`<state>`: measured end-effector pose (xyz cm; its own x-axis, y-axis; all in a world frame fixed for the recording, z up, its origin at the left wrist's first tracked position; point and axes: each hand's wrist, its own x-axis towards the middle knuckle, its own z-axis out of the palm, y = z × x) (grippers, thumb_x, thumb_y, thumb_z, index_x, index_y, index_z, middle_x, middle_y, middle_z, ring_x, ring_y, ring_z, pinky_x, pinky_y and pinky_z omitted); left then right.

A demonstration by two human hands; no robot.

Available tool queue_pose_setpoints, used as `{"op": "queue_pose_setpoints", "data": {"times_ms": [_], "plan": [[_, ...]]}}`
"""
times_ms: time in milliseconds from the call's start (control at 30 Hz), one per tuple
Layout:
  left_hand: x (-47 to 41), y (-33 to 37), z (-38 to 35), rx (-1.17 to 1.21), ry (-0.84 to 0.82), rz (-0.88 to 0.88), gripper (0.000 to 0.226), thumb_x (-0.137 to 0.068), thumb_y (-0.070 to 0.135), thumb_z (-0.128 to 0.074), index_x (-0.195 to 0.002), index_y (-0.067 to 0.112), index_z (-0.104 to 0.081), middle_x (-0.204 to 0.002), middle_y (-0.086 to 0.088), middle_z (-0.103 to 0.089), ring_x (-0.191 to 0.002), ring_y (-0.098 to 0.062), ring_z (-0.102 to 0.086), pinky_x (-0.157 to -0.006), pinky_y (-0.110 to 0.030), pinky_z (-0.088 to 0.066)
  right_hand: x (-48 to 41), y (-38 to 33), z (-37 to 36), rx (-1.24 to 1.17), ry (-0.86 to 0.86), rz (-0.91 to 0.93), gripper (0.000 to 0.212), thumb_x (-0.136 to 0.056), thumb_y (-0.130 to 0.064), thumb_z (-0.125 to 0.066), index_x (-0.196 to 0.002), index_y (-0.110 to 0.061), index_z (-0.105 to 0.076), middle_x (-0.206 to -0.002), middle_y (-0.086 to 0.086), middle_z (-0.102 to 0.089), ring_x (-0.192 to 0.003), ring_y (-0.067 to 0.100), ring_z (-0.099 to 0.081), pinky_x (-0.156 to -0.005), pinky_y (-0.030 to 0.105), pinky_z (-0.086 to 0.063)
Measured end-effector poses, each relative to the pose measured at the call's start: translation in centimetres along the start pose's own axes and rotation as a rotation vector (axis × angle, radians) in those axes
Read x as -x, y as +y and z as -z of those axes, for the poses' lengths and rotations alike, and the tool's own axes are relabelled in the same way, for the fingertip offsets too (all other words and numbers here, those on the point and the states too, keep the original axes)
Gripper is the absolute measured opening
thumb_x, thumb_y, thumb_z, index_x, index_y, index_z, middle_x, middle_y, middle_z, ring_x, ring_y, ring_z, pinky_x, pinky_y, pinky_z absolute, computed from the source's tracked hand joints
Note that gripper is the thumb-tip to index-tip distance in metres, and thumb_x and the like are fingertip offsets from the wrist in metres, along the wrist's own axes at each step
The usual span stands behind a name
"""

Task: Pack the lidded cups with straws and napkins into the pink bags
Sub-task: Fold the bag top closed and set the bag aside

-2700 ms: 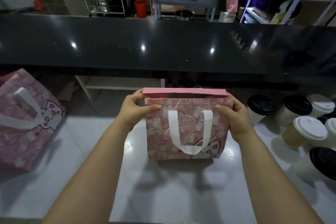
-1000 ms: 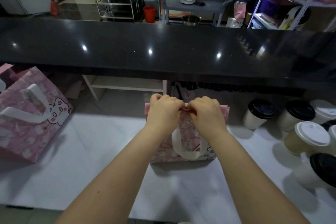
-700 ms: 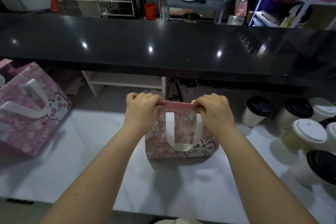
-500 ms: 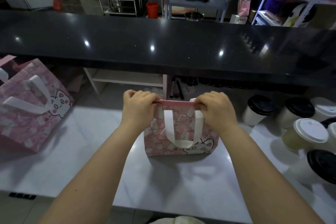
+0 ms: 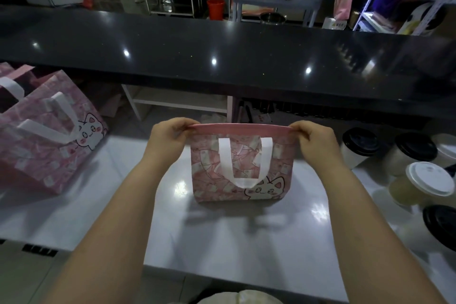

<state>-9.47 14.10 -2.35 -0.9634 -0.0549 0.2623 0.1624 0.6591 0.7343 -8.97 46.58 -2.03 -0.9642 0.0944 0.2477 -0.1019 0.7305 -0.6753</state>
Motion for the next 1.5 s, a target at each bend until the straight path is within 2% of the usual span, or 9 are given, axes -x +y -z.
{"op": "queue_pose_setpoints", "data": {"times_ms": [167,300,400,467,600,867,1033,1267,1500], "plan": [[0.3,0.3,0.3,0.091,0.16,-0.023,0.035,-0.09,-0.002,-0.059,-0.087,0.032,-0.068,-0.08,0.026,-0.063,-0.08,0.011,-0.061,-0.063,0.0,-0.044,0.0,-0.8,-1.1,-0.147,0.128,0.021,0.033,-0.089,0.001,-0.051,-0.091,-0.023,-0.073,-0.081,-0.015,-0.067,-0.077,0.002,-0.063,-0.067,0.021,-0.052],[2.1,-0.9,-0.2,0.395,0.213,0.095,0.032,-0.088,0.007,-0.069,-0.101,0.037,-0.069,-0.094,0.023,-0.07,-0.091,0.006,-0.065,-0.074,-0.008,-0.052,1.3,-0.5,-3.0,-0.471,0.059,-0.067,0.038,-0.091,-0.009,-0.064,-0.114,-0.039,-0.063,-0.101,-0.022,-0.066,-0.093,-0.011,-0.061,-0.08,0.014,-0.054],[4.9,-3.1,-1.3,0.615,0.134,0.245,0.056,-0.077,0.019,-0.08,-0.124,0.04,-0.056,-0.114,0.018,-0.066,-0.105,0.002,-0.063,-0.08,-0.017,-0.055,3.8,1.4,-4.6,-0.693,-0.04,-0.19,0.06,-0.081,-0.02,-0.076,-0.127,-0.048,-0.05,-0.123,-0.019,-0.062,-0.109,-0.005,-0.059,-0.082,0.015,-0.053],[7.4,-4.9,-2.8,0.663,0.001,0.36,0.065,-0.067,0.026,-0.084,-0.124,0.039,-0.054,-0.119,0.011,-0.066,-0.111,-0.006,-0.062,-0.085,-0.026,-0.056,6.1,3.1,-5.9,-0.696,-0.098,-0.293,0.066,-0.076,-0.022,-0.078,-0.132,-0.04,-0.048,-0.121,-0.017,-0.061,-0.112,0.001,-0.059,-0.076,0.015,-0.053],[10.5,-7.0,-5.2,0.717,-0.148,0.49,0.058,-0.071,0.004,-0.083,-0.112,0.039,-0.063,-0.108,0.009,-0.073,-0.103,-0.013,-0.068,-0.076,-0.025,-0.058,8.6,4.4,-8.6,-0.74,-0.247,-0.427,0.059,-0.081,-0.008,-0.075,-0.133,-0.022,-0.05,-0.118,-0.005,-0.066,-0.107,0.011,-0.064,-0.077,0.019,-0.055],[10.3,-6.2,-3.1,0.814,0.134,0.445,0.032,-0.085,-0.001,-0.069,-0.107,0.023,-0.071,-0.099,0.0,-0.076,-0.091,-0.019,-0.072,-0.071,-0.031,-0.06,6.7,0.5,-10.0,-0.848,-0.229,-0.32,0.044,-0.088,0.001,-0.064,-0.118,-0.029,-0.056,-0.113,-0.007,-0.068,-0.103,0.008,-0.065,-0.08,0.026,-0.057],[12.3,-5.9,0.0,0.876,0.301,0.471,0.031,-0.086,0.003,-0.068,-0.106,0.026,-0.073,-0.101,-0.001,-0.075,-0.091,-0.019,-0.072,-0.067,-0.031,-0.059,6.1,-2.7,-11.3,-0.909,-0.242,-0.242,0.045,-0.089,0.006,-0.062,-0.112,-0.032,-0.059,-0.112,-0.006,-0.068,-0.102,0.006,-0.065,-0.086,0.03,-0.056],[19.6,-5.3,5.6,0.817,0.634,0.486,0.045,-0.076,0.01,-0.071,-0.12,0.003,-0.065,-0.101,-0.003,-0.075,-0.089,-0.014,-0.072,-0.071,-0.025,-0.058,7.6,-9.4,-15.4,-1.104,-0.402,-0.167,0.041,-0.088,0.007,-0.06,-0.108,-0.029,-0.065,-0.109,-0.006,-0.071,-0.094,0.006,-0.068,-0.071,0.021,-0.055],[26.1,-4.5,12.5,0.746,0.967,0.467,0.033,-0.079,0.012,-0.069,-0.112,0.014,-0.07,-0.107,-0.006,-0.074,-0.099,-0.021,-0.07,-0.081,-0.032,-0.058,10.6,-18.1,-19.0,-1.173,-0.65,0.039,0.045,-0.092,0.01,-0.053,-0.115,-0.028,-0.064,-0.116,-0.001,-0.068,-0.101,0.009,-0.065,-0.075,0.024,-0.056]]}}
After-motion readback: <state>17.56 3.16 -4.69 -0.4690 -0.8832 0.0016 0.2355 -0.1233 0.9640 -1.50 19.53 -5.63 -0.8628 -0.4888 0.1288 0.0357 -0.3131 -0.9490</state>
